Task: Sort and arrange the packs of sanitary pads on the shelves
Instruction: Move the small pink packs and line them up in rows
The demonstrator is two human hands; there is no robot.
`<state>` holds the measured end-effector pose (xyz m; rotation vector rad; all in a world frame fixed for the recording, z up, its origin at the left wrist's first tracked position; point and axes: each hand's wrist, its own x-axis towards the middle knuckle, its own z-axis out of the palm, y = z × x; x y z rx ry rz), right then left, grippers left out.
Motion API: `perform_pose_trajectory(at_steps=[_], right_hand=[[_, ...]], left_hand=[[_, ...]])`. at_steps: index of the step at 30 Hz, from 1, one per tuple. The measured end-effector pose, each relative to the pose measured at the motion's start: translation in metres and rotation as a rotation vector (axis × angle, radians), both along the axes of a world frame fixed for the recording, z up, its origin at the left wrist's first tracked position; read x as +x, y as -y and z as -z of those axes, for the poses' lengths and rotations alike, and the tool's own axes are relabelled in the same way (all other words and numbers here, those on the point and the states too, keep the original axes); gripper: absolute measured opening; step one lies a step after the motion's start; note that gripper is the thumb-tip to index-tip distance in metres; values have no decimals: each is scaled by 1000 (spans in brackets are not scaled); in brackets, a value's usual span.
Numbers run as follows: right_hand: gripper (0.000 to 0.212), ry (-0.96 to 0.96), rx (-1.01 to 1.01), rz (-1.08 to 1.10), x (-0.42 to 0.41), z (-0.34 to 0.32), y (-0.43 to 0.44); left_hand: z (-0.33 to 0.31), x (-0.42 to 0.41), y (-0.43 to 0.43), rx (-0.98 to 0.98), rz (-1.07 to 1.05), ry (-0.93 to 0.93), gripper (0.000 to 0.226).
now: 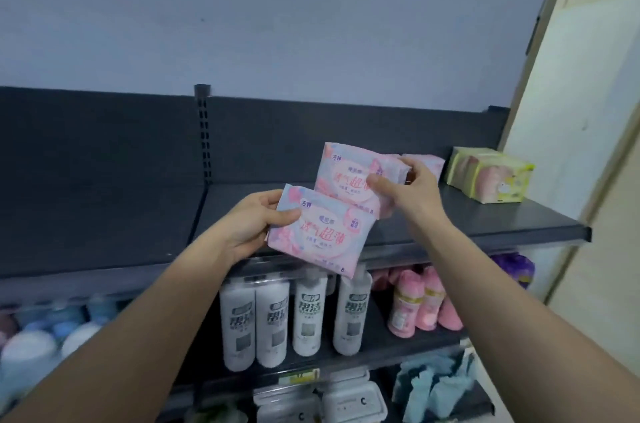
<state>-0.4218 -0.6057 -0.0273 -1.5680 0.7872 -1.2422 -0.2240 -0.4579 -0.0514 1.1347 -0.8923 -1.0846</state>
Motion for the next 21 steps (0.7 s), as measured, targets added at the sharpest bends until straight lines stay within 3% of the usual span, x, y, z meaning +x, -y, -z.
perform_pose_trajectory(at_steps=[7, 14, 21], right_hand=[[46, -45, -26, 118, -47, 4, 94], [60, -163, -32, 208, -74, 11, 196], [76, -221, 43, 159, -88, 30, 280]], left_hand=[[3, -21, 112, 7, 94, 35, 30], [1, -30, 218, 7, 113, 11, 31], [10, -30, 284, 52, 88, 21, 33]])
